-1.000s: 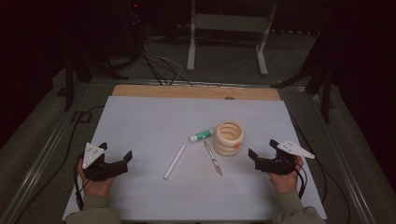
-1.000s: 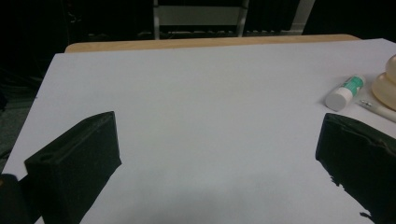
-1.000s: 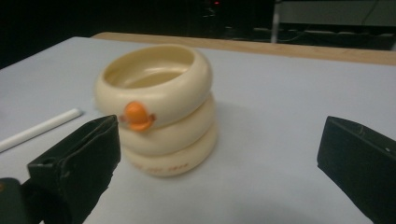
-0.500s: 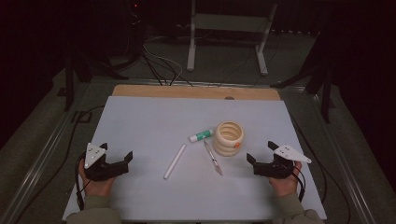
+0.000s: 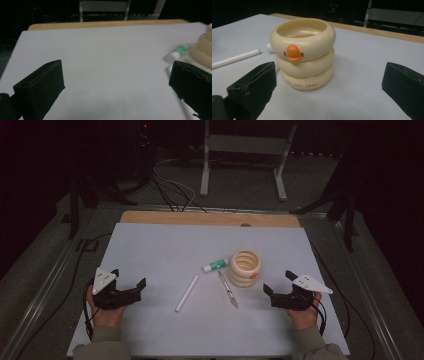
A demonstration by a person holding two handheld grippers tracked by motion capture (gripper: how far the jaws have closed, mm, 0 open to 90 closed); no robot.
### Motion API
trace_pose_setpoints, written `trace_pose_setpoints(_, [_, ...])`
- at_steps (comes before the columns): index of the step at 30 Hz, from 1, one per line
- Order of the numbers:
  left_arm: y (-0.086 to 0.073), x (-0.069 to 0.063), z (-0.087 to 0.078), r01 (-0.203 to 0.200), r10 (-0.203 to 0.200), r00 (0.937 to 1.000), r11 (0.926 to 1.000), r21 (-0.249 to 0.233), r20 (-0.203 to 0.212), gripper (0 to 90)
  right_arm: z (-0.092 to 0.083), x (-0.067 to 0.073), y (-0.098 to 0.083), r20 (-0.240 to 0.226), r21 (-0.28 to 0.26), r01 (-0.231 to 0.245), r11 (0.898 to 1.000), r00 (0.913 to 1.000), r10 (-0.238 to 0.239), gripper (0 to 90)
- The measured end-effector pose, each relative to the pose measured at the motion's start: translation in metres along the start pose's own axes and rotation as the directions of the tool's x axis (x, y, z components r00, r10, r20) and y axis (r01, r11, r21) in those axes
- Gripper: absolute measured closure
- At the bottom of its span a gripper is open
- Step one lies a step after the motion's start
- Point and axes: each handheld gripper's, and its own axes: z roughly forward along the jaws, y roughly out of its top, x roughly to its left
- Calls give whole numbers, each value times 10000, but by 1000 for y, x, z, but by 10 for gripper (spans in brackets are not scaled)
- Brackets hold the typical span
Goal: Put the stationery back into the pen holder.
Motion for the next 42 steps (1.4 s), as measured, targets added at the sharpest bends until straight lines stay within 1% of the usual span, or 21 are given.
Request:
trace_pose_setpoints(4, [10, -11, 0, -72, 74, 9996, 9999, -75, 265, 4, -1, 0, 0, -105, -10, -52, 10000, 9999, 52, 2])
trace_pose_setpoints(6, [16, -17, 2, -184, 186, 9991, 9998, -62, 373, 4, -1, 1, 0, -113, -1, -28, 10000, 9999, 28, 2])
trace_pose_setpoints(9, [24, -24, 6, -347, 341, 9980, 9994, 95, 539, 4, -1, 2, 0, -98, 5, 8, 10000, 10000, -8, 2])
trace_pose_setpoints(12, [30, -31, 14, -299, 274, 9962, 9992, 284, 824, 4, 0, 1, 0, -86, 8, -25, 10000, 10000, 25, 2])
trace_pose_setpoints(13, [30, -31, 14, -299, 274, 9962, 9992, 284, 824, 4, 0, 1, 0, -77, 19, -21, 10000, 10000, 22, 2])
trace_pose_setpoints(14, [33, -35, 20, -294, 251, 9950, 9986, 434, 971, 4, 0, 1, 0, -77, 19, -21, 10000, 10000, 22, 2])
trace_pose_setpoints(15, [34, -38, 24, -301, 245, 9946, 9981, 545, 1006, 4, -1, 1, 0, -65, -5, -71, 10000, 10000, 71, 2])
trace_pose_setpoints(17, [36, -44, 32, -442, 353, 9938, 9956, 828, 1058, 4, -2, 0, 0, -39, -12, -94, 10000, 9999, 94, 2])
trace_pose_setpoints(18, [38, -51, 40, -594, 454, 9920, 9912, 1179, 1179, 4, -2, -1, 0, -24, -13, -119, 9999, 9999, 119, 2])
trace_pose_setpoints(19, [38, -51, 40, -594, 454, 9920, 9912, 1179, 1179, 4, -2, -1, 0, 6, -15, -133, 9999, 9999, 133, 2])
trace_pose_setpoints(20, [38, -54, 44, -685, 518, 9904, 9892, 1292, 1282, 4, -2, -1, 0, 12, -23, -160, 9999, 9999, 160, 2])
trace_pose_setpoints(22, [40, -61, 52, -864, 642, 9886, 9827, 1640, 1361, 4, -2, -1, 0, 21, -23, -185, 9998, 9998, 185, 2])
trace_pose_setpoints(28, [42, -74, 75, -1100, 717, 9847, 9625, 2479, 1585, 4, -3, -2, 0, 81, -65, -212, 9998, 9997, 212, 2])
trace_pose_setpoints(31, [39, -78, 86, -1137, 694, 9845, 9517, 2851, 1609, 4, -3, -2, 0, 70, -61, -264, 9996, 9996, 264, 2])
trace_pose_setpoints(34, [36, -82, 96, -1165, 682, 9852, 9393, 3228, 1570, 5, -3, -2, 0, 51, -29, -279, 9996, 9996, 279, 2])
trace_pose_setpoints(39, [32, -90, 107, -1280, 756, 9851, 9226, 3638, 1547, 10, -3, -2, 0, 53, -23, -280, 9996, 9996, 280, 2])
trace_pose_setpoints(40, [32, -91, 109, -1308, 775, 9850, 9185, 3731, 1544, 10, -3, -2, 0, 62, -20, -318, 9995, 9995, 318, 2])
trace_pose_setpoints(41, [30, -93, 112, -1339, 805, 9855, 9095, 3936, 1492, 10, -3, -2, 0, 52, -17, -348, 9994, 9994, 348, 2])
trace_pose_setpoints(42, [30, -93, 112, -1339, 805, 9855, 9095, 3936, 1492, 10, -3, -2, 0, 52, -17, -348, 9994, 9994, 348, 2])
